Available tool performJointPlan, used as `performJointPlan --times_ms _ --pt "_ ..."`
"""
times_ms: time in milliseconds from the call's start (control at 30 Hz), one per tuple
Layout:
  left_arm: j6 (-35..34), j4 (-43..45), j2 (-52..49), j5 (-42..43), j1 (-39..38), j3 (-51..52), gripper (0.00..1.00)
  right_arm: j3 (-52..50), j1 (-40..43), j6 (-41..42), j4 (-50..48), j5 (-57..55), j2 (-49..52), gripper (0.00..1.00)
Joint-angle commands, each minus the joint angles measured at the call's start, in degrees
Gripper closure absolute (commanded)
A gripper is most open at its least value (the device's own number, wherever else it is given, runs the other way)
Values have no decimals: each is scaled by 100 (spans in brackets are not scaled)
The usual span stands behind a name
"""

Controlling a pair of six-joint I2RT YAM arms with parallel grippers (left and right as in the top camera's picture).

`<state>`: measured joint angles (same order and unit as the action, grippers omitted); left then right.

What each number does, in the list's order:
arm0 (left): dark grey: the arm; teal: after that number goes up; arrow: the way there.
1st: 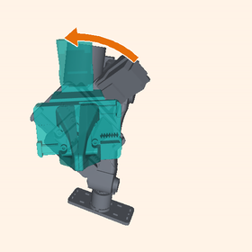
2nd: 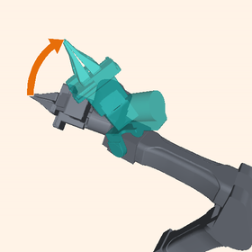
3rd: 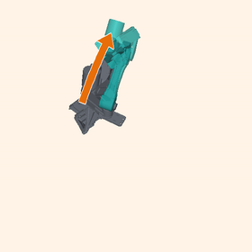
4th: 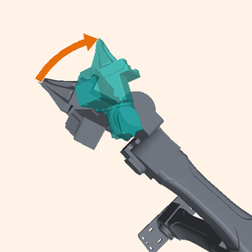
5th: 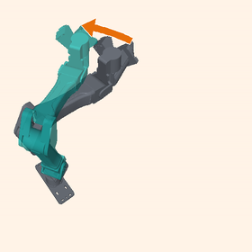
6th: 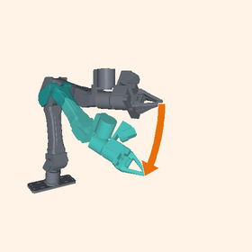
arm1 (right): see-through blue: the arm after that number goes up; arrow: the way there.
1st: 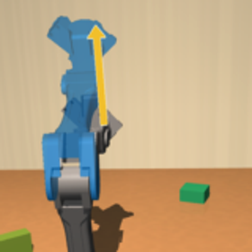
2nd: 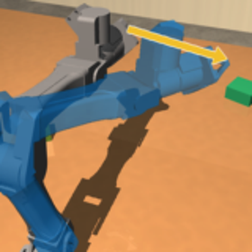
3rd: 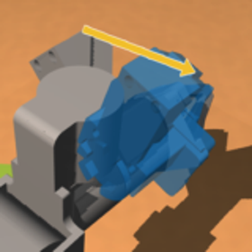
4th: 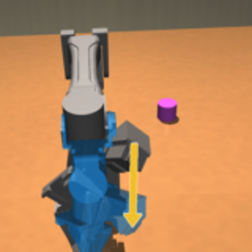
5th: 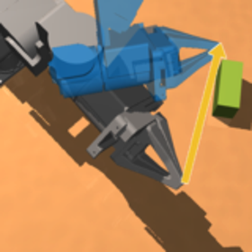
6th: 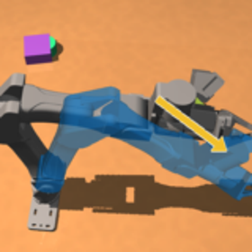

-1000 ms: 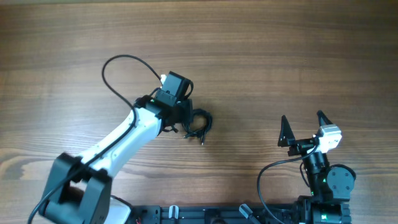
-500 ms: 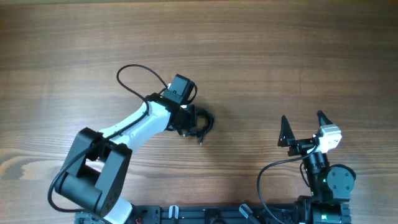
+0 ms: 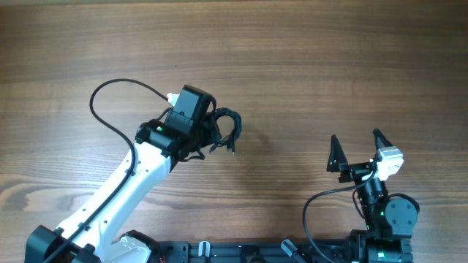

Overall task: Untangle cables
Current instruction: 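Move the right gripper toward the coil held by the left gripper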

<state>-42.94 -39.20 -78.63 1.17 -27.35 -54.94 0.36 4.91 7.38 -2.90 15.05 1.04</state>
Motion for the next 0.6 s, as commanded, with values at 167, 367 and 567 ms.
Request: performJointPlan --times_ms 167,367,567 --pt "-81 98 61 254 20 -79 96 -7 -24 5300 221 3779 223 0" --pt "-85 103 61 350 20 -79 96 79 -24 4555 96 3093 271 1" --pt "-83 103 52 350 20 -79 96 1029 -24 3775 1727 2094 1187 1"
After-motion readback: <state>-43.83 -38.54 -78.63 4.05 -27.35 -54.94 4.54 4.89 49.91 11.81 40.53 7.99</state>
